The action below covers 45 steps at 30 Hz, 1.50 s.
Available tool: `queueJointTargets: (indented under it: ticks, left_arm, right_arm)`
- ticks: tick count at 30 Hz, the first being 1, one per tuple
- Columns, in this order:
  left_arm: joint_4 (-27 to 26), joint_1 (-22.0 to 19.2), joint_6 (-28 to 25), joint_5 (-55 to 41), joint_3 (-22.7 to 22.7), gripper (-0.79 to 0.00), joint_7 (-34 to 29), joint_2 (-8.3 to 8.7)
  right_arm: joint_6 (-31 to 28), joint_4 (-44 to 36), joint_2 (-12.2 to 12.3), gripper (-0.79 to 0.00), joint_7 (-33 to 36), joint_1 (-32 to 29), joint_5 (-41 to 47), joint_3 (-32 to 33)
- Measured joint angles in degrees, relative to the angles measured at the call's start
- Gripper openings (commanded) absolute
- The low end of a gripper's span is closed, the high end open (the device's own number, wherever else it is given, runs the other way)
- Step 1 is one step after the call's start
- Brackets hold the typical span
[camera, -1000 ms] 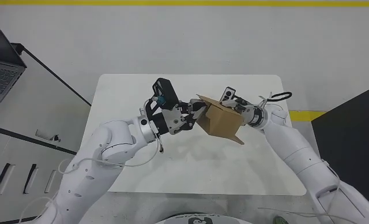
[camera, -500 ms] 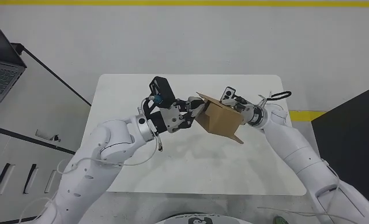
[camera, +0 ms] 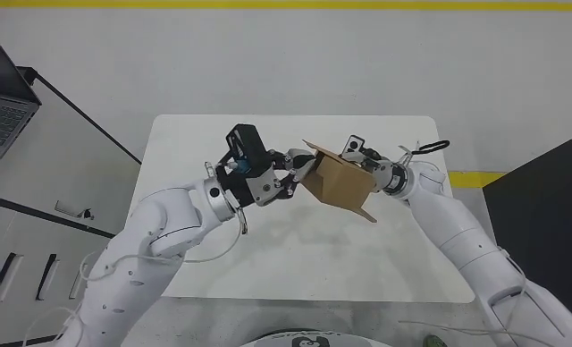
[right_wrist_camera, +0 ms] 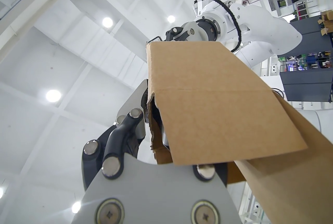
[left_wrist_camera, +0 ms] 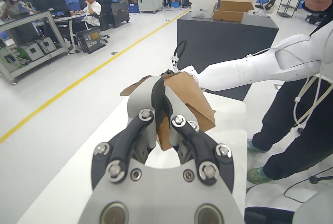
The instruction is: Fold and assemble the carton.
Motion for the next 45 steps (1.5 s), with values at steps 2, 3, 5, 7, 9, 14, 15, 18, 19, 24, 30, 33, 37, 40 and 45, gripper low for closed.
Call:
queueJointTargets:
  ticks: [2, 3, 5, 7, 9, 14, 15, 18, 19, 24, 30, 33, 37, 40, 45]
  left_arm:
    - [-1.0, 0.1, -0.4, 4.6, 0.1, -0.785, 0.4, 0.09]
    - [-1.6, 0.2, -0.8, 7.7, 0.3, -0.785, 0.9, 0.14]
    - [-1.9, 0.8, -0.7, 11.3, 0.7, -0.785, 1.9, 0.18]
    - [-1.7, 1.2, 0.3, 12.6, 0.8, -0.785, 2.5, 0.15]
    - [-1.7, 1.2, 0.2, 12.5, 0.8, -0.785, 2.5, 0.14]
    - [-2.1, 1.1, 0.6, 13.5, 0.6, -0.785, 2.6, 0.15]
    - [-2.8, 0.9, 0.8, 16.0, 0.4, -0.785, 2.5, 0.21]
    - [-5.0, 0.7, 1.5, 25.5, 0.7, -0.785, 2.5, 0.40]
    - [-5.6, 0.8, 1.8, 28.6, 1.0, -0.785, 2.8, 0.45]
    - [-7.2, 1.6, 1.8, 43.4, 3.8, -0.785, 4.6, 0.69]
    - [-7.1, 1.9, 1.8, 48.6, 5.8, -0.785, 6.3, 0.60]
    - [-6.9, 1.6, 2.0, 50.2, 6.3, -0.785, 5.5, 0.49]
    - [-6.8, 0.9, 1.2, 52.2, 7.4, -0.785, 4.4, 0.32]
    - [-6.6, 0.5, 0.5, 52.9, 8.3, -0.785, 4.4, 0.17]
    - [-6.1, -0.3, 0.3, 53.8, 9.8, -0.785, 4.1, -0.16]
  right_arm:
    - [0.3, 0.1, 0.0, -0.785, -0.3, -0.1, 0.2, 0.0]
    - [0.6, 0.2, 0.0, -0.785, -0.6, -0.1, 0.5, -0.1]
    - [0.9, 0.4, 0.0, -0.785, -0.9, -0.2, 1.1, -0.1]
    - [1.2, 0.5, 0.0, -0.785, -1.2, -0.3, 1.4, 0.0]
    - [1.2, 0.5, 0.0, -0.785, -1.2, -0.3, 1.5, 0.1]
    - [1.2, 0.5, 0.0, -0.785, -1.2, -0.2, 1.4, 0.1]
    - [1.2, 0.5, 0.0, -0.785, -1.2, -0.2, 1.4, 0.1]
    - [1.2, 0.5, 0.0, -0.785, -1.1, -0.2, 1.4, 0.1]
    - [1.2, 0.5, 0.0, -0.785, -1.1, -0.2, 1.4, 0.1]
    - [1.2, 0.5, 0.0, -0.785, -1.1, -0.2, 1.4, 0.1]
    - [1.2, 0.5, 0.0, -0.785, -1.1, -0.2, 1.4, 0.1]
    - [1.2, 0.5, 0.0, -0.785, -1.1, -0.2, 1.4, 0.1]
    - [1.2, 0.5, 0.0, -0.785, -1.1, -0.2, 1.4, 0.1]
    - [1.2, 0.5, 0.0, -0.785, -1.1, -0.2, 1.4, 0.1]
    - [1.2, 0.5, 0.0, -0.785, -1.1, -0.2, 1.4, 0.1]
